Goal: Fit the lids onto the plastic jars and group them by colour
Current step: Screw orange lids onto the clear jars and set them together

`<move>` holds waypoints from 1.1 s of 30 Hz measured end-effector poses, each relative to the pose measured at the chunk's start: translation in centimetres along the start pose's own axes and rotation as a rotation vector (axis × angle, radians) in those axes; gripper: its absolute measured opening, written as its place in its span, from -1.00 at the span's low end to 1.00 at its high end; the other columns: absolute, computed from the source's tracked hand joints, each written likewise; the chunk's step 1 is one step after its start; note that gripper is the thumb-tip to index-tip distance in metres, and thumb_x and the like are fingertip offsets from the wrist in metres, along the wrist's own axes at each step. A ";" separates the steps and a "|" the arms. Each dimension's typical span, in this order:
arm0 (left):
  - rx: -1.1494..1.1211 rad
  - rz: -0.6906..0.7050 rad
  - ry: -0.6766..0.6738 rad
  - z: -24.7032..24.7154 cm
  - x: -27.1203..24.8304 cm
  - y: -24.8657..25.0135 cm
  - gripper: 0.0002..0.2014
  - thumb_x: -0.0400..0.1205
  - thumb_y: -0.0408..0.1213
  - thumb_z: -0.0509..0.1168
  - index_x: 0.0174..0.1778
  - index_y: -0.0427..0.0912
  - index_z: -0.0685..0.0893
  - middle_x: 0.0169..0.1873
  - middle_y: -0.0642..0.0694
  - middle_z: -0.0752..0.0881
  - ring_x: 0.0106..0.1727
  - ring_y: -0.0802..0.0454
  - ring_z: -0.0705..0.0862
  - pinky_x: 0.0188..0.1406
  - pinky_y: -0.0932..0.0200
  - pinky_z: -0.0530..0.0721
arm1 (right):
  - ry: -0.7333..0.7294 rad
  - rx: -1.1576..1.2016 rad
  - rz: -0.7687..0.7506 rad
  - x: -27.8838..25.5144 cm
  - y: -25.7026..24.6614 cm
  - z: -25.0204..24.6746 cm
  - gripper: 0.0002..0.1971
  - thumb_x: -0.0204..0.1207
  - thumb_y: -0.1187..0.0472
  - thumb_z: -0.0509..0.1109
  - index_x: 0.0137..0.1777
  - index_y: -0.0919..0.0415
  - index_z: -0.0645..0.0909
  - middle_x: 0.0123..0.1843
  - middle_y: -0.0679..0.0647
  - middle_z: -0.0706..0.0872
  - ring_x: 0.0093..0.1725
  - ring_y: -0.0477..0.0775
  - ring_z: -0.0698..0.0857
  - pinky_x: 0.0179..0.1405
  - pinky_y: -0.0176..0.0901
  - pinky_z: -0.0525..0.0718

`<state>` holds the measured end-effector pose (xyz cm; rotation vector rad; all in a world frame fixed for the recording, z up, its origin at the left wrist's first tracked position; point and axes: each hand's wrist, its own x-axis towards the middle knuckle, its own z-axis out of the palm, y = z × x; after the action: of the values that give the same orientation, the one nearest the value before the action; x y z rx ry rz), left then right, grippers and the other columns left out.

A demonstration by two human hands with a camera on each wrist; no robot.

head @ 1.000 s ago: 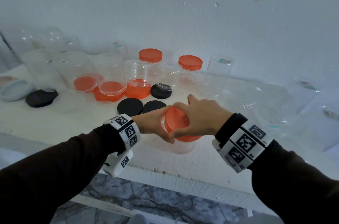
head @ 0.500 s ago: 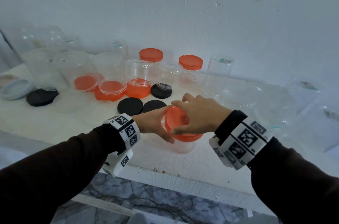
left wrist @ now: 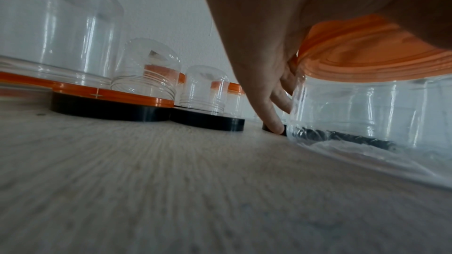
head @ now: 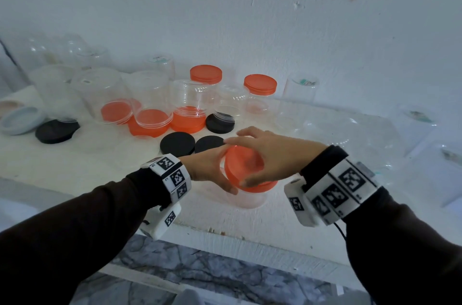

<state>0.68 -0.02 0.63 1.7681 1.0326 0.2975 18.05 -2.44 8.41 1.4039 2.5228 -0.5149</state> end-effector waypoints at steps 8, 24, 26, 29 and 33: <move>0.014 0.011 0.006 0.0 0.0 -0.1 -0.16 0.31 -0.42 0.57 0.37 0.13 0.25 0.15 0.28 0.49 0.16 0.37 0.50 -0.04 0.62 0.49 | 0.175 -0.178 0.096 0.4 -0.3 1.2 -0.22 0.26 -0.45 0.31 0.49 -0.30 0.21 0.26 0.03 0.41 0.18 0.13 0.42 0.03 -0.04 0.47; 0.013 -0.001 0.012 0.0 0.3 -0.4 -0.11 0.25 -0.35 0.62 0.40 0.09 0.27 0.24 0.13 0.52 0.28 0.17 0.52 0.18 0.33 0.52 | 0.180 -0.240 0.127 0.3 -0.8 1.5 -0.10 0.23 -0.52 0.26 0.54 -0.13 0.18 0.31 0.09 0.38 0.16 0.17 0.51 -0.01 -0.04 0.47; 0.022 -0.012 0.011 0.0 0.3 -0.3 -0.16 0.27 -0.37 0.61 0.35 0.12 0.28 0.18 0.19 0.53 0.22 0.25 0.53 0.10 0.44 0.51 | 0.097 -0.175 0.074 0.2 -0.4 1.1 -0.08 0.25 -0.45 0.34 0.57 -0.24 0.05 0.48 0.06 0.25 0.36 0.18 0.37 0.18 0.03 0.48; 0.041 -0.005 0.027 0.0 0.1 -0.2 -0.20 0.29 -0.39 0.59 0.32 0.14 0.30 0.11 0.29 0.50 0.13 0.40 0.50 -0.02 0.57 0.46 | -0.069 -0.018 -0.031 0.1 0.0 0.3 -0.07 0.26 -0.09 0.56 0.50 -0.46 0.02 0.54 -0.12 0.09 0.45 0.11 0.23 0.33 0.17 0.49; 0.040 0.014 0.045 0.0 0.0 -0.1 -0.17 0.28 -0.43 0.59 0.33 0.17 0.30 0.12 0.31 0.49 0.15 0.39 0.49 -0.02 0.60 0.45 | 0.053 -0.092 0.013 0.3 -0.5 0.7 -0.18 0.24 -0.21 0.50 0.47 -0.42 0.15 0.30 -0.03 0.32 0.24 0.12 0.39 0.13 0.01 0.56</move>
<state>0.62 -0.06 0.55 1.8126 1.0658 0.3283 17.48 -2.68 7.77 1.4178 2.5410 -0.3592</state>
